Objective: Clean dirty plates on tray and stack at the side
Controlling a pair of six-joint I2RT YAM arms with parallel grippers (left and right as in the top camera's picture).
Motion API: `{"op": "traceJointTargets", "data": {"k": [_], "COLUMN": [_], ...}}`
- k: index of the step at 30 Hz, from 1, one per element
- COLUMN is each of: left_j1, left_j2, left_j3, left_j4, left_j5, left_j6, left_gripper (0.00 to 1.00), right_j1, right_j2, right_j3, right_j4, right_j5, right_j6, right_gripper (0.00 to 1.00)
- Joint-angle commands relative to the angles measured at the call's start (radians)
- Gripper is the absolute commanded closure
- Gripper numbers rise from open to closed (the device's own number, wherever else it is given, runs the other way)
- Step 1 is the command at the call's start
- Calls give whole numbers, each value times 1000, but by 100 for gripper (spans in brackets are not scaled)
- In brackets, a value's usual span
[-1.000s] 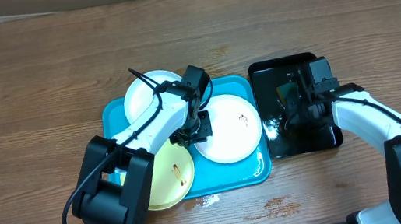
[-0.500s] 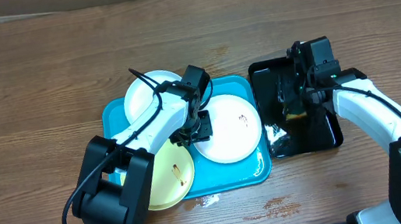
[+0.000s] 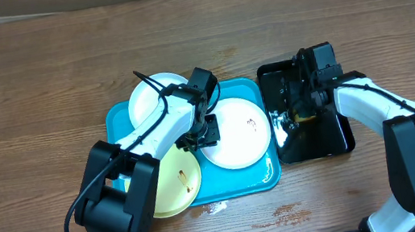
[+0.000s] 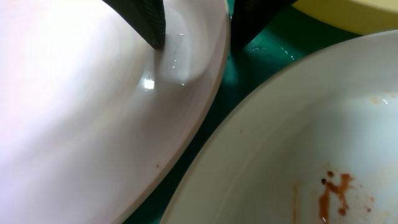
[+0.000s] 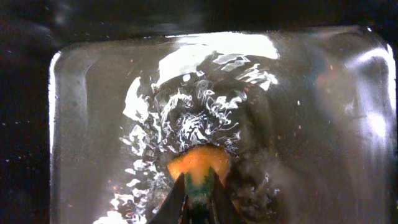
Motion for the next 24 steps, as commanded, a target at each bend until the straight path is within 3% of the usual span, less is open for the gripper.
{"op": "traceJointTargets", "data": {"k": [1,2,3,4,5,12,16,18,24], "left_j1": [-4,-4,-4,-4,-4,-4,-4,-4,-4], "left_j2": [8,8,8,8,8,8,8,8,8], "left_j3": [-12,-12,-12,-12,-12,-12,-12,-12,-12], "left_j4": [1,0,0,-2,-3,-5,-6,-7,-7], "left_j5": [5,5,5,4,3,4,2,-4,4], "left_j6": [-10,-10,-9,-9,-9,-10,-9,-8,-9], "left_gripper": [64,63,60,57,53,51,59,70,75], "right_j1": [7,7,6,7,7,7,7,7,7], "right_j2": [-3,-5,-9,-18,-27,-70,-64,-63,-63], "right_j3": [10,18,28,47,66,141,102,72,56], "right_j4": [8,-3,-19,-46,-77,-290,-306,-298,-315], "right_j5": [-3,-3,-3,-3,-4,-4,-3,-3,-16], "right_j6": [0,0,0,1,2,4,4,4,4], "right_gripper": [85,62,46,37,34,33,34,34,34]}}
